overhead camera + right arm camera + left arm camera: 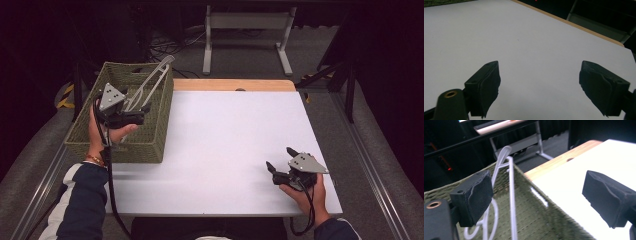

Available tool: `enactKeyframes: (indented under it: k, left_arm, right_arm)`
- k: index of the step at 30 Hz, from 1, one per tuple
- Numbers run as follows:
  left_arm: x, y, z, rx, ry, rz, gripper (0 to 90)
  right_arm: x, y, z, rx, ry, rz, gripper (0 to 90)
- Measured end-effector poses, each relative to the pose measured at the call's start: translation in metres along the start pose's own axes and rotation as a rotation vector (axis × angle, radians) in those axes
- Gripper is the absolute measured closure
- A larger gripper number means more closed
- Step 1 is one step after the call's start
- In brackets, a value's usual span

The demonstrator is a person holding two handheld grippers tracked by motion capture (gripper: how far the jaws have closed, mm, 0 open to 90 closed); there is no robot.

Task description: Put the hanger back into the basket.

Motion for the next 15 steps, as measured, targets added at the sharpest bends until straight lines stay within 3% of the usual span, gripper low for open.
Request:
enactKeyframes:
  k: [4, 15]
  left_arm:
    - [-0.002, 0.009, 0.001, 0.025, 0.017, -0.007, 8.0]
    - [-0.011, 0.058, 0.006, 0.121, 0.076, -0.080, 6.7]
  right_arm:
    - [0.000, 0.000, 0.000, -0.001, 0.000, 0.002, 17.5]
    - [0.000, -0.001, 0.000, -0.003, 0.000, 0.007, 17.5]
Point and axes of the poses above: each handheld gripper's, and its own axes: z roughly backward along the jaws, x roughly out of its underside, y roughly to its right, the point moved 10 cm from there along -z, roughly forward along the jaws, and after that the axes turned 4 degrees about x, right-handed, at the moved point
